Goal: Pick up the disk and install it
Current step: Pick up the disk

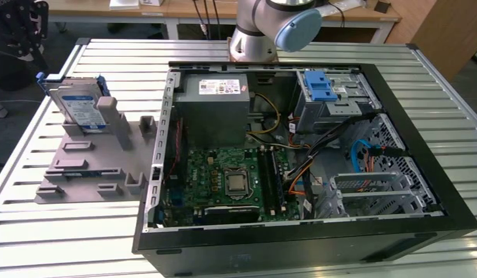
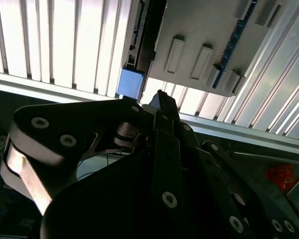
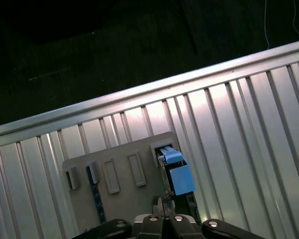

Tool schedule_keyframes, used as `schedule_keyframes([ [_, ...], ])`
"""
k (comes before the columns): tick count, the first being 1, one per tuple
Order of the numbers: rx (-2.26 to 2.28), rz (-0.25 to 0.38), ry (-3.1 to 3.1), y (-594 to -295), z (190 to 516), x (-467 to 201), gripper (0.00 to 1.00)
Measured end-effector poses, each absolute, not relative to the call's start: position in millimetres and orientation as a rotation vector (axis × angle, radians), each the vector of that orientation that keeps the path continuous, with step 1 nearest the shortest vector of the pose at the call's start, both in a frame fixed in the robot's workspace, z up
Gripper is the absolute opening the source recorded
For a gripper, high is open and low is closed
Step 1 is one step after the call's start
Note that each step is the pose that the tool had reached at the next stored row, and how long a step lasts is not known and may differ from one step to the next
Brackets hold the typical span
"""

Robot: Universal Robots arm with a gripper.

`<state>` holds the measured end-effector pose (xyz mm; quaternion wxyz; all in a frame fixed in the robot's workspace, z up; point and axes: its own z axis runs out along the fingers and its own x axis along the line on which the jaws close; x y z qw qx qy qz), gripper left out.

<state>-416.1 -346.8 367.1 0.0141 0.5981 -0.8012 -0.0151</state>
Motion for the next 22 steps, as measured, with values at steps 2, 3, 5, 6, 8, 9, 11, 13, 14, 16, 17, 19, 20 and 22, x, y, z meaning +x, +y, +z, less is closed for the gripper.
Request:
schedule_keyframes([
  [2,1.875,-0.046,-2.487,-345.9,366.1,-416.2,0.11],
  [3,1.890,-0.045,-2.475,-345.8,365.8,-416.1,0.11],
  [5,1.925,-0.044,-2.448,-345.8,365.4,-416.1,0.11],
  [6,1.934,-0.043,-2.441,-345.3,365.2,-416.2,0.11],
  [8,1.948,-0.040,-2.433,-342.5,364.5,-416.1,0.11],
  [9,1.952,-0.039,-2.431,-339.9,364.1,-416.1,0.11],
  [11,1.954,-0.035,-2.429,-333.7,362.8,-416.1,0.11],
  [13,1.957,-0.024,-2.426,-329.9,360.8,-416.2,0.17],
  [14,1.960,-0.019,-2.424,-329.4,359.6,-416.3,0.23],
  [16,1.973,-0.016,-2.415,-329.5,357.3,-416.2,0.29],
  [17,1.982,-0.015,-2.407,-329.4,356.1,-416.2,0.35],
  [19,2.006,-0.014,-2.388,-329.4,353.5,-416.2,0.41],
  [20,2.027,-0.013,-2.370,-329.3,351.0,-416.4,0.47],
  [22,2.035,-0.014,-2.363,-329.4,347.4,-417.6,0.53],
])
